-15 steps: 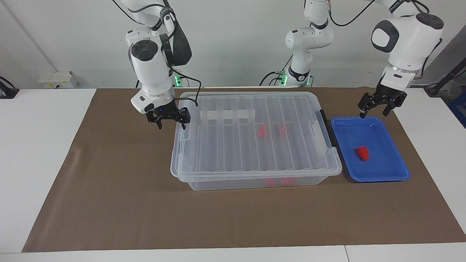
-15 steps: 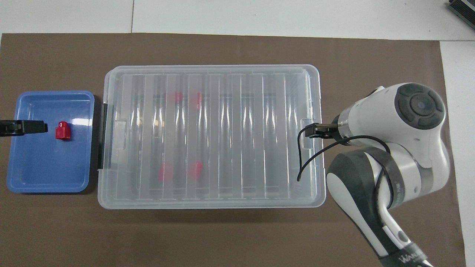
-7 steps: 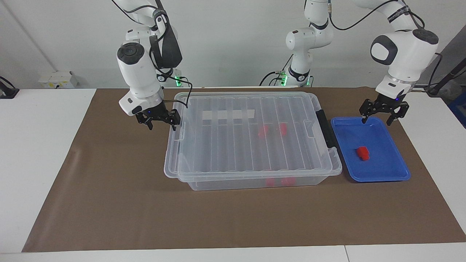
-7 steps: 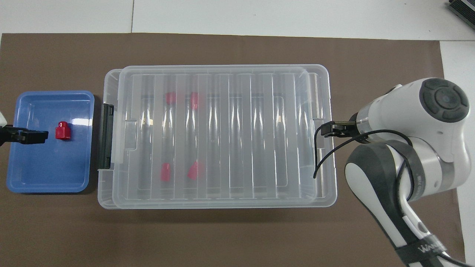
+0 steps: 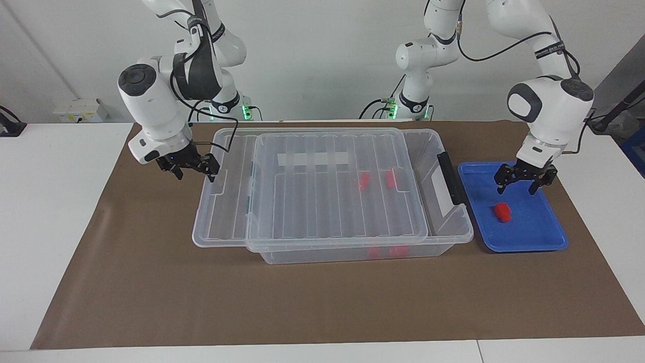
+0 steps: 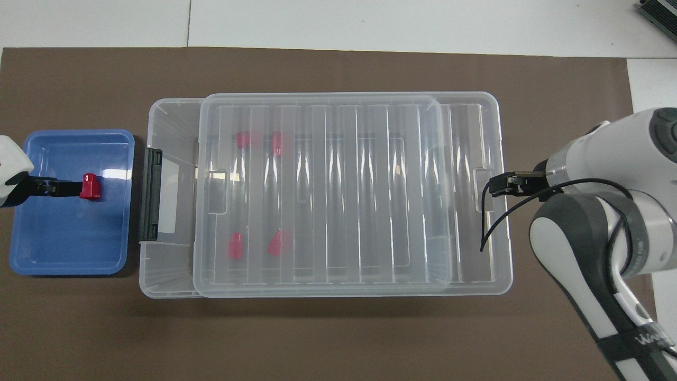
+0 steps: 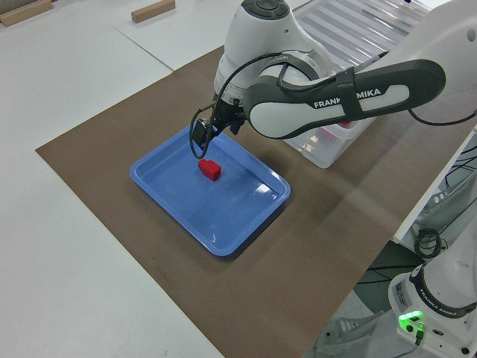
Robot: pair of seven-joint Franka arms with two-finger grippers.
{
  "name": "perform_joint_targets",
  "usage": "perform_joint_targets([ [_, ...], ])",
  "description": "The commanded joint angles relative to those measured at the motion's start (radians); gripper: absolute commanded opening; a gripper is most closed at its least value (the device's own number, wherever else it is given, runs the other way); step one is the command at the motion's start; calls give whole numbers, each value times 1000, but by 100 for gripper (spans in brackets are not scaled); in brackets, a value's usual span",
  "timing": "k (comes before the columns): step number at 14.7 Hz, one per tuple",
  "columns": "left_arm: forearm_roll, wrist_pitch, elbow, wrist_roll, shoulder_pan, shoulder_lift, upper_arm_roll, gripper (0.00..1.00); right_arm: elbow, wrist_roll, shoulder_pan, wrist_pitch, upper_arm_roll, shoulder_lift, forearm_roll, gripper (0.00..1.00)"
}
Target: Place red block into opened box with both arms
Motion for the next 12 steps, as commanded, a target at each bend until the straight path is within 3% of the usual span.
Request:
perform_joint_targets([
  [1,13,3,10,-159,-8,2,-9,100,-22,-59,-57,-12,6,-31,11,97],
  [4,13,26,-1,-175,-10,14,-10,100,-24,-125,-104,-12,5,-34,11,97],
  [12,13,233,3,-164,-17,192,-9,100,-21,-206,-176,-8,2,-33,11,98],
])
